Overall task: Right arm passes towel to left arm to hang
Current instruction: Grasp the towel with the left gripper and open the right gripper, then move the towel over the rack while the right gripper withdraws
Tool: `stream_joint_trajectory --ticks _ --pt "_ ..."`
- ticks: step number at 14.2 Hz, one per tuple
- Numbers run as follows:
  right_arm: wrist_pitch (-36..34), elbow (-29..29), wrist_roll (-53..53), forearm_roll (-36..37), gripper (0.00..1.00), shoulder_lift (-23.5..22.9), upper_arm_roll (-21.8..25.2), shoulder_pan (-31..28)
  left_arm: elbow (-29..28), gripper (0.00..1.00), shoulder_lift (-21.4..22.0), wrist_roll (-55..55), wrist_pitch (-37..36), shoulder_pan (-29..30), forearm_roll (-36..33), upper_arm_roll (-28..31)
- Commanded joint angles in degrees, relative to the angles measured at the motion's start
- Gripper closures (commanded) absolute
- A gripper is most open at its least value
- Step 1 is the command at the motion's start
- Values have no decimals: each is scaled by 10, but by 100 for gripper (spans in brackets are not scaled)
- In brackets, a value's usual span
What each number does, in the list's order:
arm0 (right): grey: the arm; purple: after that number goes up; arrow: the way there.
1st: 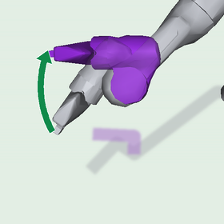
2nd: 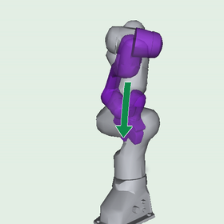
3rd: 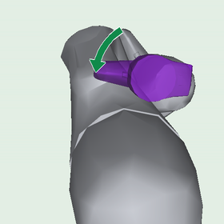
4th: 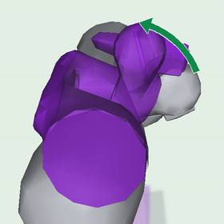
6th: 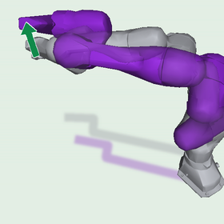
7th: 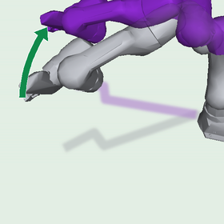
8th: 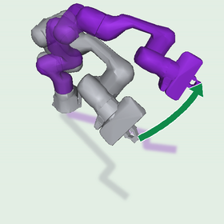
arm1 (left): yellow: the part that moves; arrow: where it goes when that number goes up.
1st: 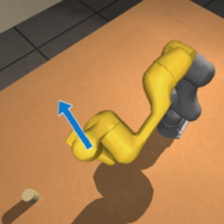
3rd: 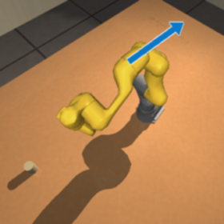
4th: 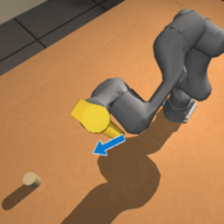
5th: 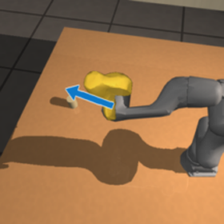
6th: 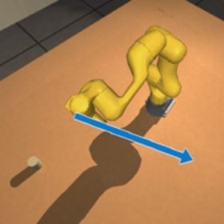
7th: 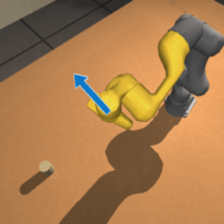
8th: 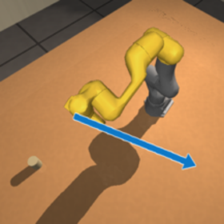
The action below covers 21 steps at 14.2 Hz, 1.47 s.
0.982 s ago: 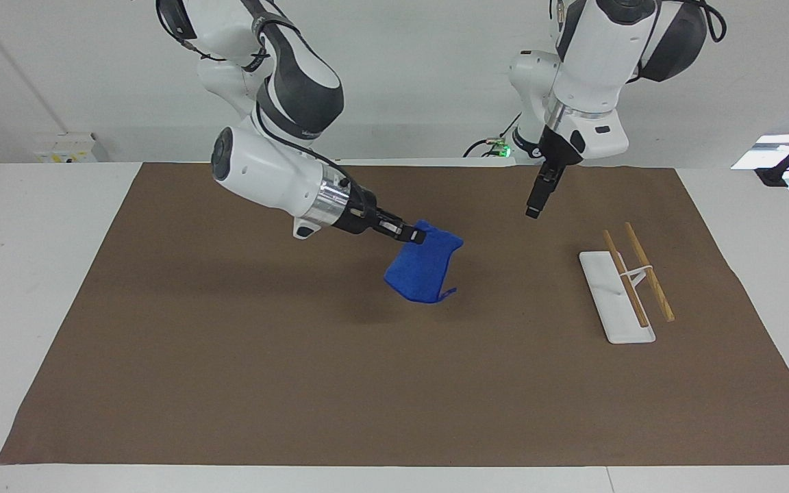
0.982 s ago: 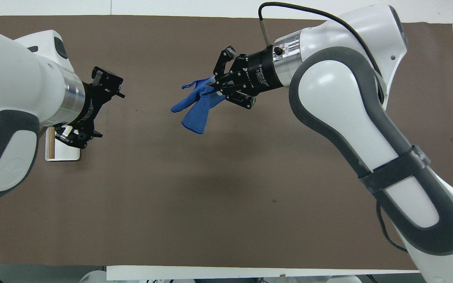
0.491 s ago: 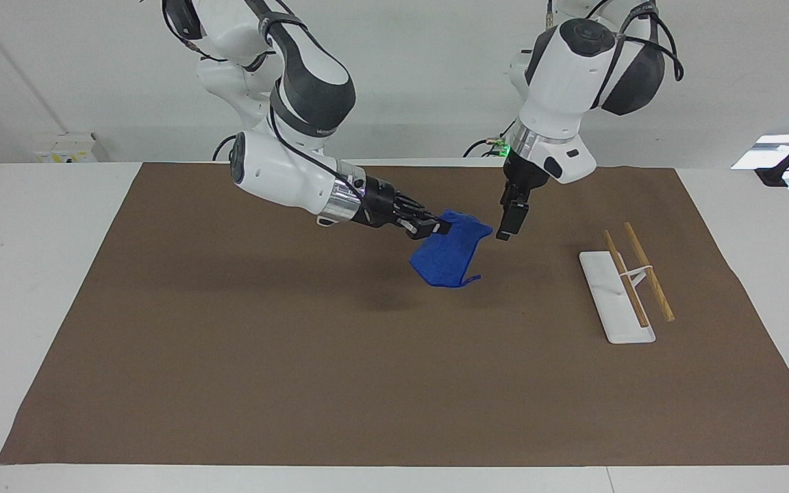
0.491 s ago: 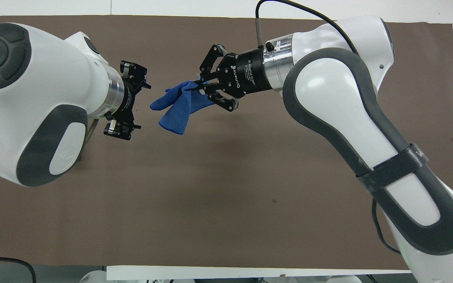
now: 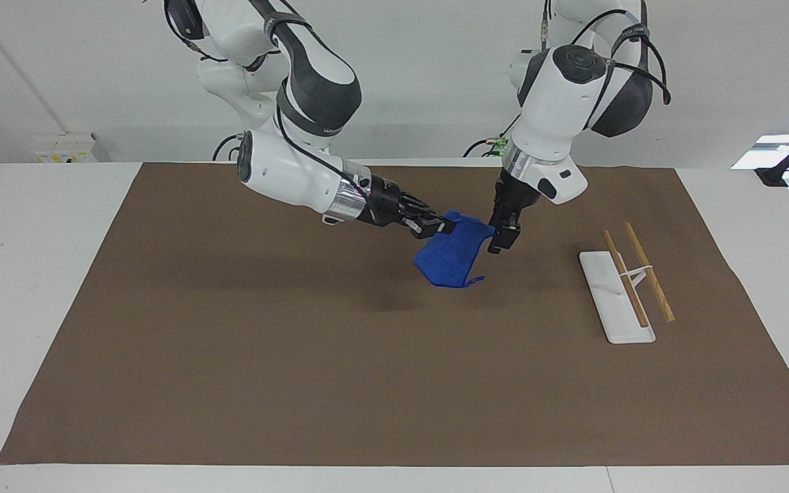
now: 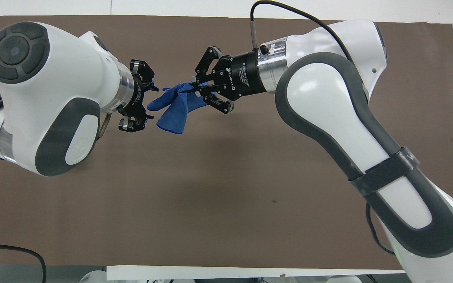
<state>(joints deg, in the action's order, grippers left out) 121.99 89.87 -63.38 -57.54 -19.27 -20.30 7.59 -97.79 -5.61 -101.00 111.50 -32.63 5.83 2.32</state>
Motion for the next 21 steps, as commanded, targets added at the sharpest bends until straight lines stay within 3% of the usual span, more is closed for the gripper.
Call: stream_joint_trajectory --ticks 1,3,5,8,11,16,17,18,19,21 --pt "13 13 2 -13 100 9 -3 1 6 33 -1 -17 -6 -20 9 8" --pt "13 15 4 -13 100 12 -3 1 9 42 -1 -19 -7 -19 10 8" --pt "13 15 4 -13 100 12 -3 1 11 58 -1 -19 -8 -16 9 9" --pt "16 15 4 -13 100 12 -3 1 35 70 -13 -18 -26 -9 4 12" --pt "33 21 4 -13 100 13 -4 7 38 97 -16 -15 -37 -11 2 12" --pt "54 22 2 -13 98 12 -4 15 65 100 -24 0 -28 -14 -33 11" --pt "54 22 2 -13 91 12 -4 15 75 100 -34 31 -30 -17 -57 11" --pt "55 22 4 -13 53 12 -3 15 80 100 -36 70 -30 -19 -75 10" --pt "55 21 12 -5 1 12 -3 15 84 100 -36 97 -36 -19 -78 11" --pt "53 20 75 10 0 12 -1 13 88 100 -36 144 -44 -19 -80 13"
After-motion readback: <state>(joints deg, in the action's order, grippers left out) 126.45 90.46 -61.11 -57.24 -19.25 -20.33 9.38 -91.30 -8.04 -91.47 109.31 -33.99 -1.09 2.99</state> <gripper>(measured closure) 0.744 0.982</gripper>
